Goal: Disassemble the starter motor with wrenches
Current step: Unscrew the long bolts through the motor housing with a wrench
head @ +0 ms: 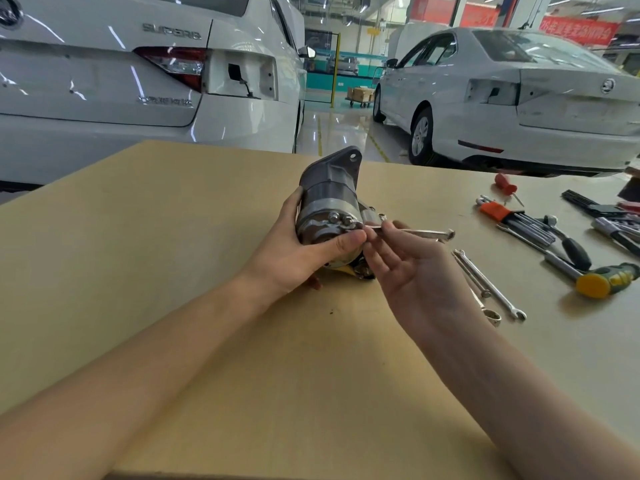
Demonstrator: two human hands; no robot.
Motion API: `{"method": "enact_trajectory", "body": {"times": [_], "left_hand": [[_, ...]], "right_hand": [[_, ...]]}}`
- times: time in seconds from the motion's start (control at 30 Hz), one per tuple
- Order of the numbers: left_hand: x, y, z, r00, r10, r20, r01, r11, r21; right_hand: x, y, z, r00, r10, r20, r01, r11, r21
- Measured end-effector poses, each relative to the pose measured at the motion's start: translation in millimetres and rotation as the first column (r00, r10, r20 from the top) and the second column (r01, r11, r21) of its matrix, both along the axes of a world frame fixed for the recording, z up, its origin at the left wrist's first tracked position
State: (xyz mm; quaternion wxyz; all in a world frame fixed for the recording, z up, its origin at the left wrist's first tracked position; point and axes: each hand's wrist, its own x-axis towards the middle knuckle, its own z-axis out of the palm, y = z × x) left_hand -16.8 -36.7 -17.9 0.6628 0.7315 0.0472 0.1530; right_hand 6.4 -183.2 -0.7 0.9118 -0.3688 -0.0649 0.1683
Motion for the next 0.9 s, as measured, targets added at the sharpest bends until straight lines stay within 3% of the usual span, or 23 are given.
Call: {"method": "enact_trajectory", "body": {"times": [0.3, 0.47, 0.53, 0.6, 0.7, 0.77, 0.83, 0.9], "left_hand": [[-1, -1, 1, 1.0, -0.01, 0.015, 0.01, 1.0, 0.01], [2, -1, -1, 1.0, -0.015, 0.024, 0.015, 1.0, 0.002], [2, 0, -2, 1.0, -0.019, 0.021, 0.019, 1.0, 0.002], [1, 1, -2, 1.0, -0.023, 0.002, 0.023, 1.0, 0.003], [1, 4, -5, 0.999, -0.039, -0.005, 0.039, 0.999, -0.004], [4, 7, -8, 0.999, -0.043, 0.005, 0.043, 0.999, 0.02], [3, 7, -7, 0.999, -0.036, 0.004, 0.036, 0.999, 0.023], [1, 4, -3, 1.0, -0.019, -0.013, 0.019, 1.0, 0.018]], "right_hand": [[7, -2, 4, 0.973, -0.046, 0.227, 0.064, 0.995, -0.072], [10, -4, 10, 0.925, -0.035, 0.379, 0.125, 0.969, -0.215], [10, -5, 18, 0.808, 0.011, 0.589, 0.244, 0.904, -0.352], [11, 0, 31, 0.591, 0.125, 0.797, 0.432, 0.785, -0.444], [12, 16, 41, 0.32, 0.354, 0.879, 0.645, 0.597, -0.476], [10, 24, 41, 0.21, 0.459, 0.863, 0.73, 0.513, -0.451], [10, 24, 42, 0.259, 0.376, 0.89, 0.64, 0.623, -0.45], [12, 16, 47, 0.447, 0.151, 0.882, 0.406, 0.844, -0.35]]}}
